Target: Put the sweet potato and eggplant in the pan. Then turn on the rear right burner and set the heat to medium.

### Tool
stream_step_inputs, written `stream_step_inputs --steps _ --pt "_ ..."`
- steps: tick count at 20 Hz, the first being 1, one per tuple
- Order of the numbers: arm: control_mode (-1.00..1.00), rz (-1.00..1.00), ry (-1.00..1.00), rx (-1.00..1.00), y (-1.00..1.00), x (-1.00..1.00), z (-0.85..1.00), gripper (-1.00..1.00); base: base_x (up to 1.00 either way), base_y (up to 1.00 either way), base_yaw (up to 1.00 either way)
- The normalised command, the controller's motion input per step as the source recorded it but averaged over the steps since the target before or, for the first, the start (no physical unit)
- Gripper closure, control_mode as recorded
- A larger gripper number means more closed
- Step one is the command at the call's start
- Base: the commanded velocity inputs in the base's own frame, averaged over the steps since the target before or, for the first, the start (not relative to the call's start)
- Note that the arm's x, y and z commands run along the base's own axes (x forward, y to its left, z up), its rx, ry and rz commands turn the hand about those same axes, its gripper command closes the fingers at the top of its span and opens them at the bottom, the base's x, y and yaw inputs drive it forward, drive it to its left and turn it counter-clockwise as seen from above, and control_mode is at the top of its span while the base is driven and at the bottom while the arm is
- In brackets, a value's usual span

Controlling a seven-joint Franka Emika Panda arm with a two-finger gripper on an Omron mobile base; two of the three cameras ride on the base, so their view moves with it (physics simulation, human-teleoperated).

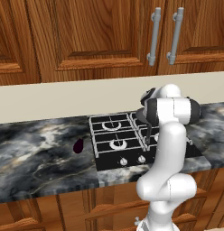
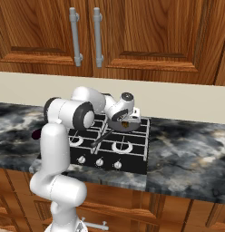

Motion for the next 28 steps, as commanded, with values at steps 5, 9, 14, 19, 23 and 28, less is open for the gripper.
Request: stream_step_inputs --steps 5,9,14,19,23,28 --pt "-1.00 0.00 -0.08 0.00 0.00 -0.10 0.11 -1.00 0.00 0.00 0.00" --pt "-1.00 0.00 -0.09 0.00 0.08 -0.17 0.31 -1.00 0.00 0.00 0.00" --pt "-1.00 0.00 -0.10 0.00 0.18 -0.22 0.17 -1.00 0.00 0.00 0.00" --pt "-1.00 0.00 -0.06 0.00 0.30 -0.11 0.00 -1.00 0.00 0.00 0.00" --pt "-1.00 0.00 -0.03 0.00 0.40 -0.19 0.07 -1.00 0.00 0.00 0.00" --pt "-1.00 0.00 -0.06 0.00 0.47 -0.26 0.27 -1.00 0.00 0.00 0.00"
